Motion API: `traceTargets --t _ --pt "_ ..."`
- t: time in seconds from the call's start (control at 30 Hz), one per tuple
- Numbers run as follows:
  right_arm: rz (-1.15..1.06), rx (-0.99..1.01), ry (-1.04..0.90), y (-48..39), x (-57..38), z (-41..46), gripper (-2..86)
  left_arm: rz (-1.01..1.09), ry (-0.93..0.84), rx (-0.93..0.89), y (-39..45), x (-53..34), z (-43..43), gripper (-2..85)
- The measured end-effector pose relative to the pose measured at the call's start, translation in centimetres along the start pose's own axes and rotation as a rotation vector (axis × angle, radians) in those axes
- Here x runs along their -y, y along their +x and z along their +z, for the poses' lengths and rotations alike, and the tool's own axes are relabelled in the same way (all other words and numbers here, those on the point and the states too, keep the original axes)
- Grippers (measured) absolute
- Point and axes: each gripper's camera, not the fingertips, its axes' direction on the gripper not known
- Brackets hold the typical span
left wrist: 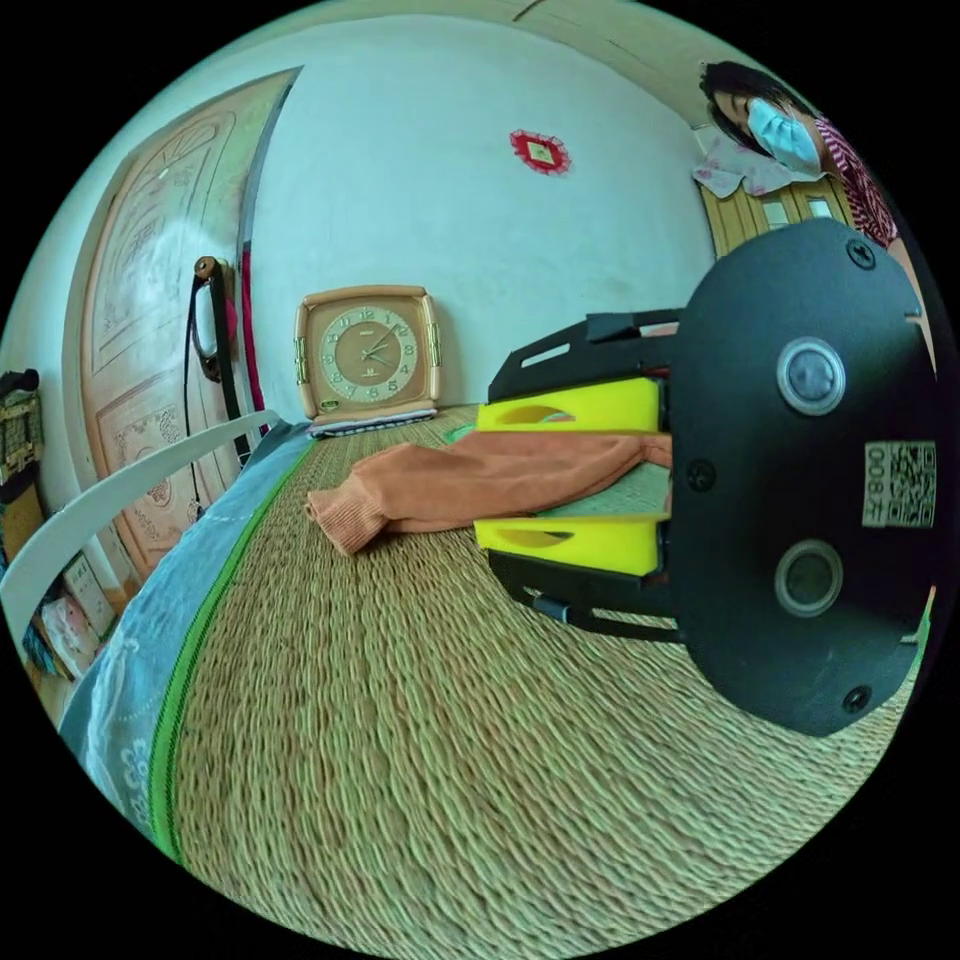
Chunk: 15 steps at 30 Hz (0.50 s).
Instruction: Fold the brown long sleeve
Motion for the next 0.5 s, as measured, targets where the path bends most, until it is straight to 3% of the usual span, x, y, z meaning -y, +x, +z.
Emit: traceTargets --t 0.23,0.4,0.5 --pt "0.011 0.026 -0.031 1.3 0.3 1.2 0.1 0.069 -0.066 0.143 2.2 0.7 0.8 3.2" --pt "0.016 0.042 -0.041 2.4 0.2 1.2 0.1 0.204 -0.099 0.056 7.3 1.1 0.9 1.9" --pt "0.019 0.046 -0.048 2.9 0.1 1.0 0.1 0.383 -0.206 -0.005 13.7 0.0 3.2 1.6"
